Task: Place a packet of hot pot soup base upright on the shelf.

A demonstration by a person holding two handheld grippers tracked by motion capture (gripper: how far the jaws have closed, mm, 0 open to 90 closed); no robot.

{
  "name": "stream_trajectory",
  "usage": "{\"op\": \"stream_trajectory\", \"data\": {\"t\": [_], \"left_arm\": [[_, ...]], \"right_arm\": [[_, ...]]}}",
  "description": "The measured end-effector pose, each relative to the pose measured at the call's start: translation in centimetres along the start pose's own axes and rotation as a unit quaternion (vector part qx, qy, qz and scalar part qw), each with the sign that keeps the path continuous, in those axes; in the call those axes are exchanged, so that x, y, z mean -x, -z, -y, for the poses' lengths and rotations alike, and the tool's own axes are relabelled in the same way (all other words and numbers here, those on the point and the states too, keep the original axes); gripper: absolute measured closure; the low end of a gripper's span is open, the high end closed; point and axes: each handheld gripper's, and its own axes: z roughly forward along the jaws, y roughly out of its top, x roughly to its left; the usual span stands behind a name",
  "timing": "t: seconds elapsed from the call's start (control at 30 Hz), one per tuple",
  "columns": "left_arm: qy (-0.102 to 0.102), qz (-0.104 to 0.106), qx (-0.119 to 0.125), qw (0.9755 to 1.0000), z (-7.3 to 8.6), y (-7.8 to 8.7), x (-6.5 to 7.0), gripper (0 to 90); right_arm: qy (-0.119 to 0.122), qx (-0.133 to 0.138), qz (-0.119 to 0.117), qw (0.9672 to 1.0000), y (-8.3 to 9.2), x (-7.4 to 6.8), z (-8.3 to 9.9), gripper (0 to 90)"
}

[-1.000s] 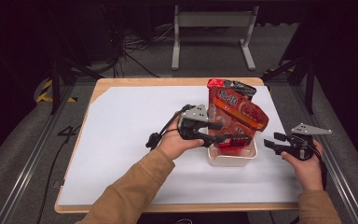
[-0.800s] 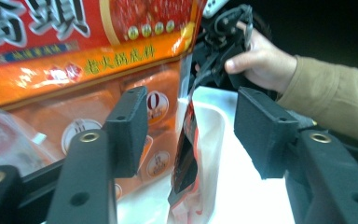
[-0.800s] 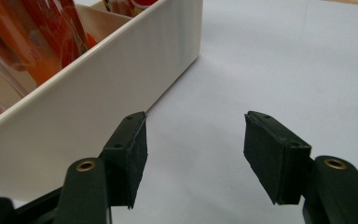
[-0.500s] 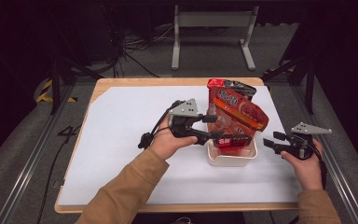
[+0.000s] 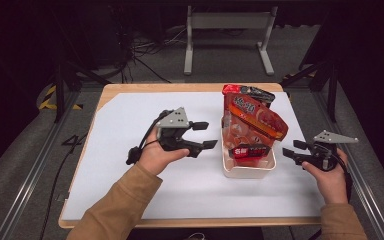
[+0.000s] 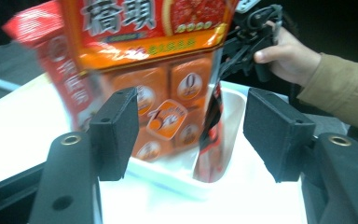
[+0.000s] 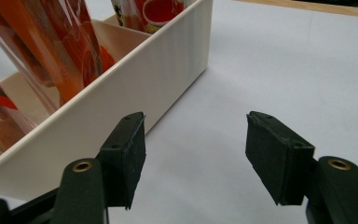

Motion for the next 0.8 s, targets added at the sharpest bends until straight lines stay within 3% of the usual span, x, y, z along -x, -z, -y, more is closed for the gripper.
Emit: {"op": "stream_trajectory", "data": {"t": [0.43, 0.8], "left_arm": [[0.018, -0.065, -0.011, 0.9977, 2.6, 5.5, -0.6, 30.5], [0.041, -0.113, -0.012, 0.9927, 4.8, 9.5, -1.5, 27.7]], "right_arm": [[0.002, 0.004, -0.008, 1.0, 0.2, -0.4, -0.3, 36.1], [0.005, 0.006, -0.014, 0.9999, 0.2, -0.6, -0.4, 34.2]]}}
